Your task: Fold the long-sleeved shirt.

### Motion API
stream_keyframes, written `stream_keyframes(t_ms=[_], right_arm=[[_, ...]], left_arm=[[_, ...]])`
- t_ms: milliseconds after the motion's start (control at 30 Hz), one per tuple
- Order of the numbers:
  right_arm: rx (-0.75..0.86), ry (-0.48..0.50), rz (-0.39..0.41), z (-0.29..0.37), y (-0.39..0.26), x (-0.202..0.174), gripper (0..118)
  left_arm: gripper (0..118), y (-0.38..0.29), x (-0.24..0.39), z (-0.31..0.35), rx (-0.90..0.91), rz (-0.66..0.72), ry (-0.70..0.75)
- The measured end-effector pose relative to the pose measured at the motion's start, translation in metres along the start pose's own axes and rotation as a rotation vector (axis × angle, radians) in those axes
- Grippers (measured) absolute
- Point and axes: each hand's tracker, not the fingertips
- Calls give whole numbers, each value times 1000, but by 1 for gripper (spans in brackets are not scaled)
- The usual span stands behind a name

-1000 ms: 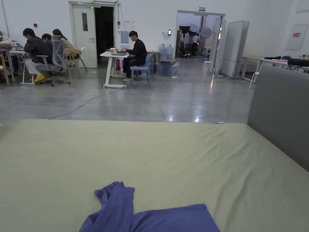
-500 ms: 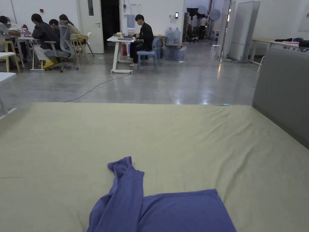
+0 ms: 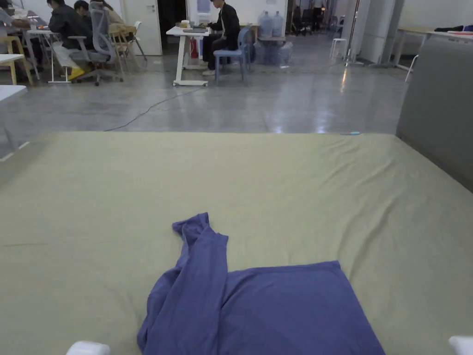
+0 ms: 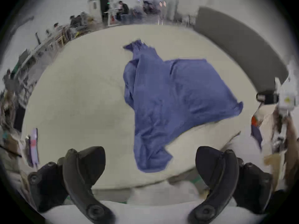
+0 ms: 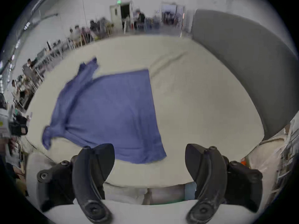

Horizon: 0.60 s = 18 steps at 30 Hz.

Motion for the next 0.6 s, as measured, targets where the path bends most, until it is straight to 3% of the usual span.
stream_keyframes(t_ms=[33,67,100,133,167,200,367,400,433,467,600], right_arm=[[2,11,-25,4,-1,-2,91],[-9,25,-40,5,-4,-5,89],[-18,38,-48,6,-6,-14,80],[-17,36,-52,4,-10,-18,56],[-14,25,-62,0,-14,-23,10],[-17,17,-67,-6,-17,-27,0],[-67,44,-71,-27,-18,-38,0],[-71,51,-72,-27,-16,-39,0],[-74,58,-72,-27,-15,-39,0],[-74,63,-74,-27,-13,-38,0],[-78,57,-76,-31,-10,-34,0]], left_arm=[[112,-5,-2,-1,-16,24,-18],[102,-13,0,-3,-49,31,-16],[72,-18,4,-7,-69,19,-3],[28,-21,7,-13,-109,10,21],[0,-20,13,-20,-140,-3,48],[0,-18,13,-27,-147,-3,46],[3,43,-16,-48,-62,44,1],[28,65,-25,-54,-35,66,-4],[75,94,-28,-57,-20,73,-1],[114,116,-35,-70,-28,66,12],[100,196,-63,-139,-65,84,93]])
